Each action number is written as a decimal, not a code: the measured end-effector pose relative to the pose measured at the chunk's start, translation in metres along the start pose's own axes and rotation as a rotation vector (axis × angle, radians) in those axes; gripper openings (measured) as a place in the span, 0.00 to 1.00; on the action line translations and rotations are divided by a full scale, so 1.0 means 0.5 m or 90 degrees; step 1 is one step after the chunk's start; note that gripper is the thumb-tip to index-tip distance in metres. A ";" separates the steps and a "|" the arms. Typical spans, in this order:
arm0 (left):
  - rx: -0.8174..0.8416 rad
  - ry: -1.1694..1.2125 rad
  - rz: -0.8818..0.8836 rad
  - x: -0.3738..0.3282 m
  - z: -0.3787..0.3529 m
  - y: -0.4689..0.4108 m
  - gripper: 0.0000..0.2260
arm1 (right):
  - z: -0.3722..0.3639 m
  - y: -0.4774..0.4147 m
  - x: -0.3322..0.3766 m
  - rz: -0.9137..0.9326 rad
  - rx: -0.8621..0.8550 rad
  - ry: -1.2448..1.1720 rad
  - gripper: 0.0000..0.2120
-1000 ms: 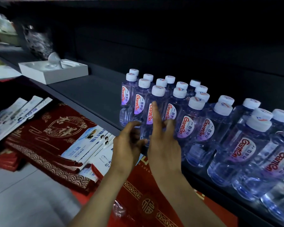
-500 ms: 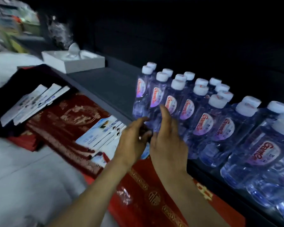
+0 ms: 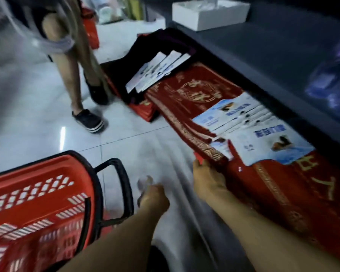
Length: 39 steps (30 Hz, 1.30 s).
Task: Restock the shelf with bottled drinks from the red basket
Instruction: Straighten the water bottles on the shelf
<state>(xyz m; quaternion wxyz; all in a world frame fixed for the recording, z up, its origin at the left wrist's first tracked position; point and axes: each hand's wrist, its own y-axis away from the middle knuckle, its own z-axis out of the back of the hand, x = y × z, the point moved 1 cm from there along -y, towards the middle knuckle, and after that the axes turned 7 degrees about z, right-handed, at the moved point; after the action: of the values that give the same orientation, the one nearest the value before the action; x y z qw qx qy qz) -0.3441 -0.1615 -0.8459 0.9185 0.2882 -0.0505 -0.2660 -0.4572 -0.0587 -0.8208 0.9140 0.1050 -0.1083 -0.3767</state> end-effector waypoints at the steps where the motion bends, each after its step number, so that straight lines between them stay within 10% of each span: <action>1: 0.056 0.018 0.036 0.016 -0.020 -0.014 0.18 | -0.035 -0.022 0.014 -0.003 0.041 -0.017 0.26; 13: 0.056 0.452 0.352 0.098 -0.128 -0.202 0.30 | -0.308 -0.237 0.141 0.090 0.227 -0.280 0.31; 19: -0.079 0.610 0.331 0.103 -0.138 -0.264 0.04 | -0.331 -0.287 0.178 0.189 0.212 -0.353 0.11; 26: -0.003 0.642 0.125 0.096 -0.161 -0.231 0.18 | -0.289 -0.215 0.098 0.152 0.173 -0.392 0.15; 33: 0.228 0.638 -0.178 0.038 -0.067 -0.123 0.09 | -0.147 -0.068 -0.034 0.019 0.124 -0.506 0.14; 39: 0.270 0.723 -0.357 -0.042 0.124 0.079 0.08 | 0.046 0.125 -0.087 0.001 -0.136 -0.576 0.33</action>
<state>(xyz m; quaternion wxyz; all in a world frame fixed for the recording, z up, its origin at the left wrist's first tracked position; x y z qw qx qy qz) -0.3593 -0.1544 -0.7712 0.6224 0.5598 0.4664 -0.2859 -0.4519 0.0133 -0.7868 0.7808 -0.1650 -0.4568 -0.3931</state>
